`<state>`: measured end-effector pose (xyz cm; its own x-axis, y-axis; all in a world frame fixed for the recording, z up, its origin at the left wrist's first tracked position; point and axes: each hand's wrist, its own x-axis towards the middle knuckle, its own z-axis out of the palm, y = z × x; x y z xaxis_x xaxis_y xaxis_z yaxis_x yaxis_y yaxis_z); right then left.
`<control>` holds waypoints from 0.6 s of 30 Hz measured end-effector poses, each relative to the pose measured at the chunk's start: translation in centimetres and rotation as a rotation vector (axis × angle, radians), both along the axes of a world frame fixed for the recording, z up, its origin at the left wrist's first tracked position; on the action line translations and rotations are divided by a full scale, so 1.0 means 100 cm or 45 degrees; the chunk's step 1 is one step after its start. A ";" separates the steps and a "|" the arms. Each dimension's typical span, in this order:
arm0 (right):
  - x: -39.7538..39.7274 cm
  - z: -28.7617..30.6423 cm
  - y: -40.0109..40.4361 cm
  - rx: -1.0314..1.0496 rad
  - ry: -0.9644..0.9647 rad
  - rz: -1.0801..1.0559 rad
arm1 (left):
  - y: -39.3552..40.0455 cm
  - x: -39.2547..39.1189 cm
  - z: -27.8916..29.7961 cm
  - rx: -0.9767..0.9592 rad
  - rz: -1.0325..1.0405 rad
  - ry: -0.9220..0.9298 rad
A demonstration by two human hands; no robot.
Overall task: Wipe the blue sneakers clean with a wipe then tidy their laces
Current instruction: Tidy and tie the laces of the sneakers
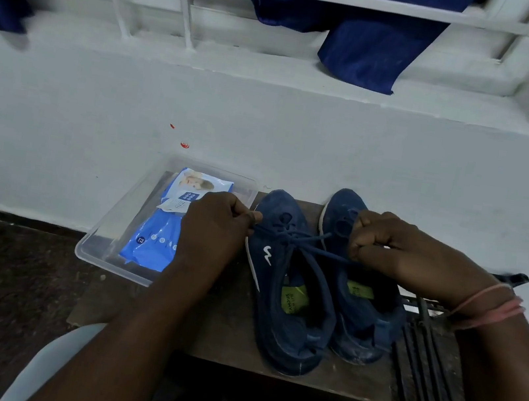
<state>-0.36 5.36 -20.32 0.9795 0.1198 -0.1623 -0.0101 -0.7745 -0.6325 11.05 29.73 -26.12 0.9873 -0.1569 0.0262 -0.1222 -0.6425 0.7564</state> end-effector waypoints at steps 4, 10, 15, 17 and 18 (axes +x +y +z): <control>-0.003 0.001 0.000 0.088 0.023 0.025 | -0.006 -0.007 -0.007 0.079 -0.016 -0.054; -0.016 0.003 -0.036 -0.035 0.205 -0.458 | -0.016 -0.051 0.004 0.000 -0.024 -0.047; -0.029 -0.018 -0.019 -0.118 0.714 -0.622 | -0.023 -0.080 0.005 0.230 -0.076 0.488; -0.027 -0.023 -0.007 -0.198 0.615 -0.649 | -0.018 -0.078 0.000 0.336 -0.222 0.587; -0.026 -0.024 -0.002 -0.290 0.560 -0.631 | -0.017 -0.079 -0.001 0.385 -0.285 0.574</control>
